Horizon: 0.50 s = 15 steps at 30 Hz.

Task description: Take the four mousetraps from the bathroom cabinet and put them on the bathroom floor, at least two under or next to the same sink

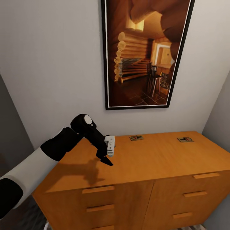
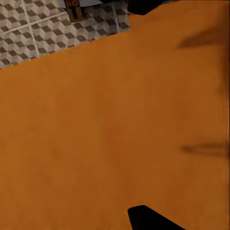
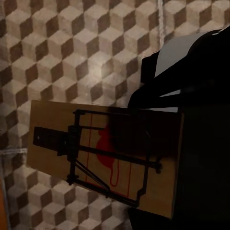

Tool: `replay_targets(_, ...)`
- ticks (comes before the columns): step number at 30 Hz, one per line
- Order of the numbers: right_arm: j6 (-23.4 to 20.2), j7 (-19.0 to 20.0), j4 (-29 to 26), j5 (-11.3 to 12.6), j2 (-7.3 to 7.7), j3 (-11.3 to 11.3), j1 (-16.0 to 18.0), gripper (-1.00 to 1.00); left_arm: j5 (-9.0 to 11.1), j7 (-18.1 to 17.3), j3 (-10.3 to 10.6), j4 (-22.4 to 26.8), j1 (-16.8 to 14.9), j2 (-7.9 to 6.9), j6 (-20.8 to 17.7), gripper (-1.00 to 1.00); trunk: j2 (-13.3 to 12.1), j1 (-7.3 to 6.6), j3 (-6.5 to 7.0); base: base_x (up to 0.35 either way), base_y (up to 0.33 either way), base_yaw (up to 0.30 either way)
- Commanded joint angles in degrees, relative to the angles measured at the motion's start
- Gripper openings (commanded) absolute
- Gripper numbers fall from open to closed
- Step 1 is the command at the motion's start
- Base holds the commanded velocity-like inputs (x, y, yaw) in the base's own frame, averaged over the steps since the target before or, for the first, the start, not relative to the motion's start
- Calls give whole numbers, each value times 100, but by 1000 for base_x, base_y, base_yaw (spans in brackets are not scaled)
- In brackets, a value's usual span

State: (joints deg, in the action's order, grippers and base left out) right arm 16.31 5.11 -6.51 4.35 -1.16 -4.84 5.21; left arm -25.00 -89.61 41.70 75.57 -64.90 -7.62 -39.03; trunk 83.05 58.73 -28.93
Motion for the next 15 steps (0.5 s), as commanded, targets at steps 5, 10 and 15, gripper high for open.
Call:
replay_targets(5, 21, 25, 8, 66, 2, -44, 5, -100, -40, -39, 10, 16, -5, -3, -61, 100, 3, 0, -6, 93, 228, 0)
replay_targets(10, 21, 25, 9, 66, 2, -44, 2, -100, -40, -39, 13, 12, -5, -3, -61, 100, 3, 0, -6, 123, 255, 0)
replay_targets(15, 21, 25, 9, 66, 2, -50, 6, -100, -40, -39, 17, 10, -4, -3, -61, 100, 3, 0, -6, 69, 98, 0)
